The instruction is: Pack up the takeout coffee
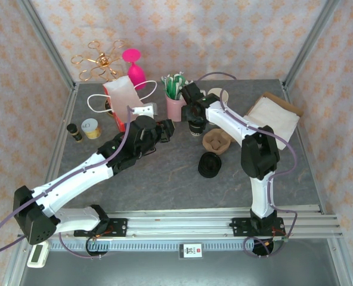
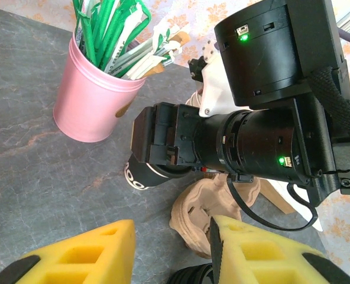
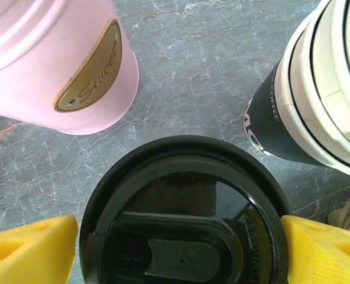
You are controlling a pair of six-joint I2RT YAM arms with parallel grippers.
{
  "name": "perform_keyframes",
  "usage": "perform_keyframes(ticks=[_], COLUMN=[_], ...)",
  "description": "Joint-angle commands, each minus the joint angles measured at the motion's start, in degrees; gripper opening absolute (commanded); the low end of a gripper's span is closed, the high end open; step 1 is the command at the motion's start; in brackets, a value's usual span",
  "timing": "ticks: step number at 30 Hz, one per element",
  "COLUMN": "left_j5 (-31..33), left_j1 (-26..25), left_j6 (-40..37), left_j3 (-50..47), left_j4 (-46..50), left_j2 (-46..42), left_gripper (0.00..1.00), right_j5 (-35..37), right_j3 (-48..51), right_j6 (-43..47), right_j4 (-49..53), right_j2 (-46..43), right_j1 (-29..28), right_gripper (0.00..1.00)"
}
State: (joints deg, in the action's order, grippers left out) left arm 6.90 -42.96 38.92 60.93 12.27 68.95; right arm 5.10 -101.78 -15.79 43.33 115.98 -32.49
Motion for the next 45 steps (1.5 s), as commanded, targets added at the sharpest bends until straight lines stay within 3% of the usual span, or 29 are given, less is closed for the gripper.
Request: perform_keyframes(ticks=[1, 10, 18, 21, 26, 32, 38, 45], left_j5=[0.67, 0.52, 0.31, -0.08, 0.11, 0.13, -0.31, -0.11], left_j1=[0.51, 0.56, 0.57, 0.51, 0.52, 0.52, 0.52, 0.58], left_j6=[-0.95, -1.16, -1.2, -1.2, -1.28, -1.21, -1.04, -1.12], left_j3=[1.72, 1.95, 2.0, 2.42, 2.49, 2.45, 2.8, 2.74], left_j4=[1.27, 1.3, 1.16, 1.17, 1.39, 1.75, 1.58, 1.75], left_j2=[-0.2, -0.19, 0.27, 0.54, 0.07, -0.06, -0.04, -0.22], left_gripper=[0.37, 0.37, 0.37, 0.37, 0.37, 0.37, 0.37, 0.37], right_j5=[0.41, 0.96, 0.02, 0.53, 1.23, -2.72, 0.34, -0.2], right_j3=[-1.66, -0.36, -0.35, -1.43, -0.08, -0.07, -1.06, -0.65], right_j6=[-0.79, -1.04, -1.56, -2.01, -2.74, -2.47, -2.28, -2.07], right_j4=[2.99, 2.9, 2.66, 2.47, 2.59, 1.91, 3.41, 3.4], right_j2=[-0.89, 0.25, -0.98, -2.16, -2.34, -3.56, -4.69, -3.16], right_j1=[-0.25, -0.15, -0.05, -0.04, 0.72, 0.8, 0.85, 1.64], right_gripper=[0.87, 0.79, 0.85, 0.91, 0.9, 0.9, 0.91, 0.81])
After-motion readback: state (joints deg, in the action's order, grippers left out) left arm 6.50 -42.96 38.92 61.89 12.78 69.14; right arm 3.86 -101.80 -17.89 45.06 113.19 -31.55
